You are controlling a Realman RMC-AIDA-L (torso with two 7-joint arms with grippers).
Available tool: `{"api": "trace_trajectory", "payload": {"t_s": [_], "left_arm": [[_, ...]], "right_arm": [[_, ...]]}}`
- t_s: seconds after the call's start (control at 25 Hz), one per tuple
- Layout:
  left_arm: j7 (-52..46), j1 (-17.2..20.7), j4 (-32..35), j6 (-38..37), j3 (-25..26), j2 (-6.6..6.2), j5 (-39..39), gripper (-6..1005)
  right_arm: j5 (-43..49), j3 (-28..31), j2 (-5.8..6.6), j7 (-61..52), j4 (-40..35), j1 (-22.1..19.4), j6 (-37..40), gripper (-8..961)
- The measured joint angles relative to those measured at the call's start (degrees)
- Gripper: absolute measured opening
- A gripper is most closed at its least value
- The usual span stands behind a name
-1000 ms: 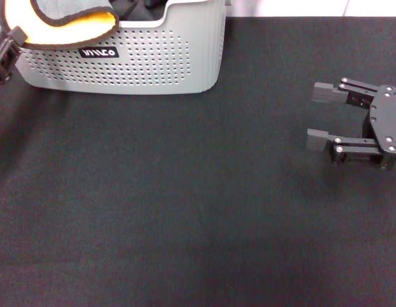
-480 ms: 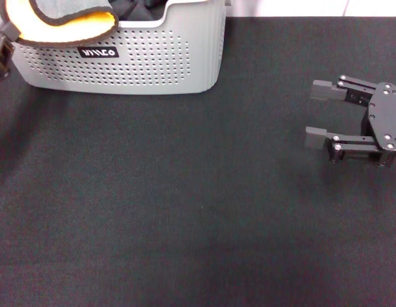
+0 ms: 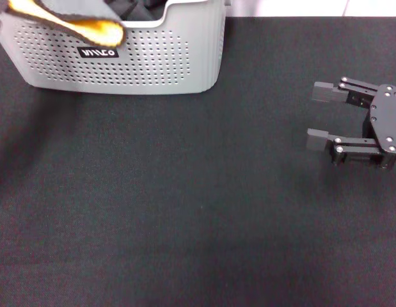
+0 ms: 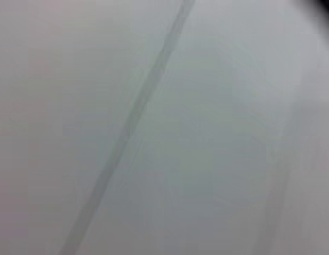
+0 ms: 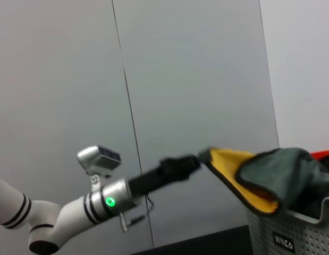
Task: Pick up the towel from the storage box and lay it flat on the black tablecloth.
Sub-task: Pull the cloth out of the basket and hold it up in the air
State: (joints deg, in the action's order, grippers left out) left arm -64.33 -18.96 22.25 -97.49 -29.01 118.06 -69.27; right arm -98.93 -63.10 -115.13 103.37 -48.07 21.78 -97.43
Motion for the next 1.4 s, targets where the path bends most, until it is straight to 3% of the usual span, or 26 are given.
{"api": "trace_trajectory", "payload": {"t_s": [0.12,0.2,0.36,0.52,0.68,0.84,1.04,1.2,1.4], "left_arm": [[-3.64,-0.11,1.07,-14.47,-0.34,-1.05,0.98,15],[-7.75,-0.31,2.75,-19.61,-2.27,-1.4,3.41,14],[-14.29,-0.33,7.39,-20.88,-13.31,-1.98,11.21,11],[-17.73,-0.56,12.7,-20.41,-26.77,-3.78,18.09,10],[-21.0,-1.84,19.01,-20.1,-36.29,-4.82,21.64,10],[-22.96,-4.27,20.58,-19.8,-38.09,-4.48,22.42,10],[-23.77,-7.27,16.35,-19.43,-37.61,-4.17,22.95,10],[-22.39,-8.08,12.43,-19.27,-37.01,-3.95,23.63,10],[-20.83,-7.64,10.25,-19.16,-34.09,-2.95,23.64,10]], "right_arm": [[0.0,-0.01,0.0,0.44,0.0,-0.05,-0.01,830],[0.06,-0.01,0.0,0.52,0.13,-0.07,-0.01,830],[0.21,-0.01,-0.03,1.43,0.99,-0.02,-0.04,830],[0.29,-0.01,-0.09,2.6,1.94,0.24,-0.09,830],[0.3,-0.01,-0.09,3.62,2.13,0.03,-0.37,830],[0.15,-0.26,-0.09,5.05,2.19,0.14,-1.51,829],[0.05,-3.22,-0.39,5.92,2.14,1.82,-2.33,827],[-0.85,-8.02,-0.62,5.86,1.33,3.8,-3.86,821],[-2.18,-9.26,-0.49,5.93,0.21,3.92,-4.14,813]]}}
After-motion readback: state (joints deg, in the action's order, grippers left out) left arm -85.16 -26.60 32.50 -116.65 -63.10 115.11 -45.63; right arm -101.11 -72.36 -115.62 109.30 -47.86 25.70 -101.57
